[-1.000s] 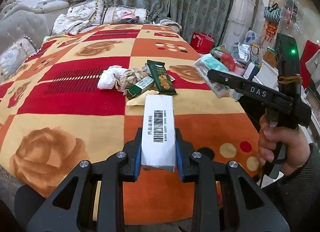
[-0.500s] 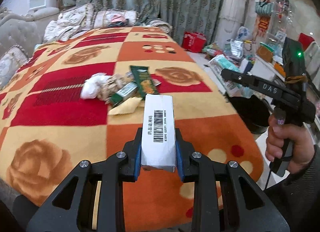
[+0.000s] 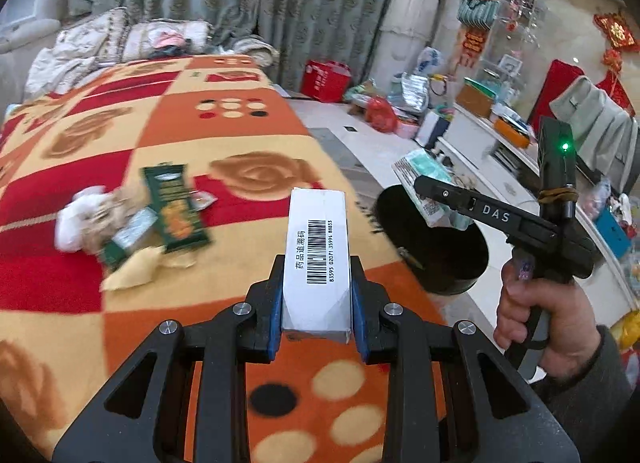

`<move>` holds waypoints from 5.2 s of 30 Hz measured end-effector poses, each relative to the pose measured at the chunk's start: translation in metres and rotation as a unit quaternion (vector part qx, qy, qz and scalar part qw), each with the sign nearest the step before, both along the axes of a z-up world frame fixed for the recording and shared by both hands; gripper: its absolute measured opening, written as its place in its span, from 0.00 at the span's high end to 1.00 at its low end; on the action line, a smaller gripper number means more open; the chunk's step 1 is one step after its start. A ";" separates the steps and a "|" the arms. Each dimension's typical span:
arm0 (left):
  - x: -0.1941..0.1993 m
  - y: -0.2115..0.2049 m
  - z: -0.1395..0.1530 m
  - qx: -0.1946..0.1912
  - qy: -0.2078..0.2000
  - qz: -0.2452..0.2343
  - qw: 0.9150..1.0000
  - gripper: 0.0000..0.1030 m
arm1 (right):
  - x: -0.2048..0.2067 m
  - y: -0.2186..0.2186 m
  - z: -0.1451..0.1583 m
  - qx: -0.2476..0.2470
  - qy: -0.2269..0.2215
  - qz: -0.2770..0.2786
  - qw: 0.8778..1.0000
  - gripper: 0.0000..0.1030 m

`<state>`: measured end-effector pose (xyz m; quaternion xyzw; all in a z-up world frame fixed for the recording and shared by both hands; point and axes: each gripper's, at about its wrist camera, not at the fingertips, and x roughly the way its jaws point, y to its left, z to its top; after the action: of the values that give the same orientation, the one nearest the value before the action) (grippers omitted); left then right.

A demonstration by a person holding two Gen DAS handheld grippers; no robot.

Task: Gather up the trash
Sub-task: 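Carry the white box and tissue pack over the black bin with both grippers, then open both grippers over the bin and swing back toward the bed, then close the right gripper on the green cracker packet and lift it, then grasp and lift the green toothpaste box with the left gripper while the right gripper holds the cracker packet, then carry the cracker packet and toothpaste box toward the black bin with both grippers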

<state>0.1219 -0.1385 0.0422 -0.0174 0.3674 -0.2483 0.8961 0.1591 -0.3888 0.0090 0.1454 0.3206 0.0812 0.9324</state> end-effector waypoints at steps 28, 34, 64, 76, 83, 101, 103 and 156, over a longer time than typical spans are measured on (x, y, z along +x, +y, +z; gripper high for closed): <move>0.081 -0.158 -0.038 0.034 0.057 -0.090 0.994 0.40 | 0.009 -0.103 -0.035 0.017 0.103 -0.160 0.982 0.47; 0.074 -0.103 -0.028 0.020 0.046 -0.037 0.998 0.40 | 0.013 -0.092 -0.026 0.021 0.086 -0.159 0.983 0.47; 0.038 0.157 -0.068 -0.001 0.038 0.174 0.984 0.40 | 0.107 0.221 -0.045 -0.043 0.074 0.239 0.967 0.50; 0.073 0.125 -0.042 0.024 0.004 0.095 0.995 0.40 | 0.089 0.182 -0.035 -0.008 0.063 0.201 0.978 0.62; 0.109 0.116 -0.050 0.045 0.031 0.073 0.996 0.43 | 0.082 0.168 -0.035 -0.012 0.068 0.200 0.977 0.62; 0.114 0.111 -0.065 0.062 0.070 0.064 0.994 0.75 | 0.078 0.158 -0.030 0.003 0.059 0.191 0.980 0.62; 0.108 0.114 -0.061 0.055 0.071 0.064 0.994 0.77 | 0.077 0.156 -0.029 0.006 0.056 0.189 0.980 0.62; 0.031 0.026 0.014 0.012 -0.011 0.010 1.000 0.80 | 0.017 0.049 0.000 0.042 0.009 0.122 0.992 0.62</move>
<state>0.1532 -0.1124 0.0559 -0.0073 0.3603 -0.2352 0.9027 0.1764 -0.3401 0.0095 0.1447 0.3405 0.2065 0.9058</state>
